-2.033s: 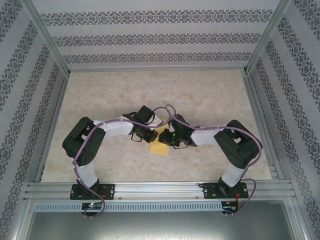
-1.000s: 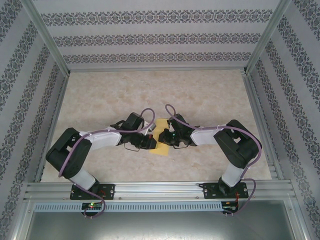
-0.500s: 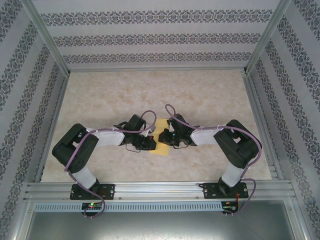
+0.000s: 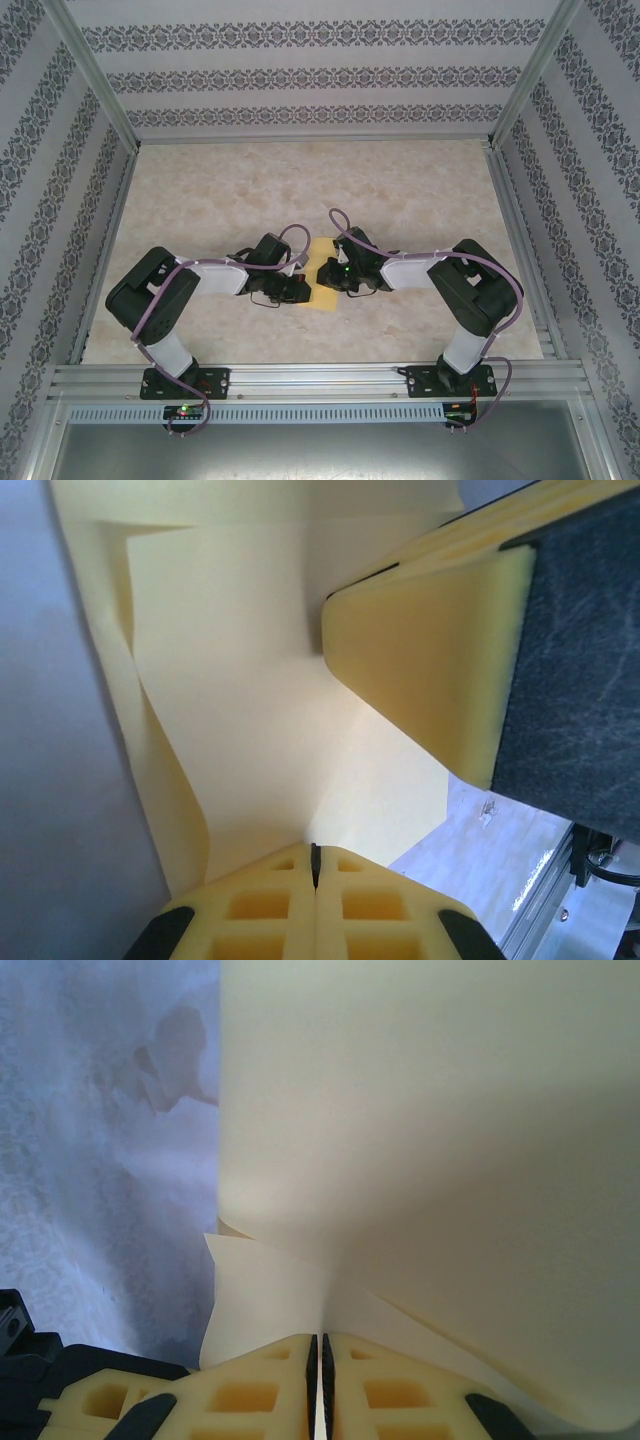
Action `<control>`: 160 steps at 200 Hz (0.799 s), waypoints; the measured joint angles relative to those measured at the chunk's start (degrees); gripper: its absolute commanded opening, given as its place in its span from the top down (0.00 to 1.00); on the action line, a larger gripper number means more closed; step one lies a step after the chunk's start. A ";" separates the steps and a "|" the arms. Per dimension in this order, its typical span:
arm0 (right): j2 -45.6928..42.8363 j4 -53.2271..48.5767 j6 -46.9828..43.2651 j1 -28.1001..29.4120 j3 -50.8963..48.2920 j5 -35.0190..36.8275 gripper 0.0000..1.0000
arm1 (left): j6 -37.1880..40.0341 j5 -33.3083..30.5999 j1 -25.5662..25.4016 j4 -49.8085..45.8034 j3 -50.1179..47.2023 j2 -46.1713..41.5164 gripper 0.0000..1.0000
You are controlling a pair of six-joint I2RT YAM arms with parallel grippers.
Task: Fold a paper plane with a square sheet of paper (fold left side to right side)
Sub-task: Fold the triangle a second time at the center of the table.
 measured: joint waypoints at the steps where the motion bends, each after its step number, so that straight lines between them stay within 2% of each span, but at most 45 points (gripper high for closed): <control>1: 0.00 0.00 0.00 0.00 0.00 0.00 0.87 | 0.00 -0.02 0.00 0.00 0.00 -0.02 1.00; 101: 0.00 -0.24 -0.13 0.00 0.11 0.00 0.87 | -0.13 -1.84 0.13 -2.60 -0.02 -5.68 0.95; 160: 0.02 -0.74 -0.15 0.00 0.35 0.02 0.87 | 0.92 1.22 0.09 -2.60 -0.02 -4.63 0.91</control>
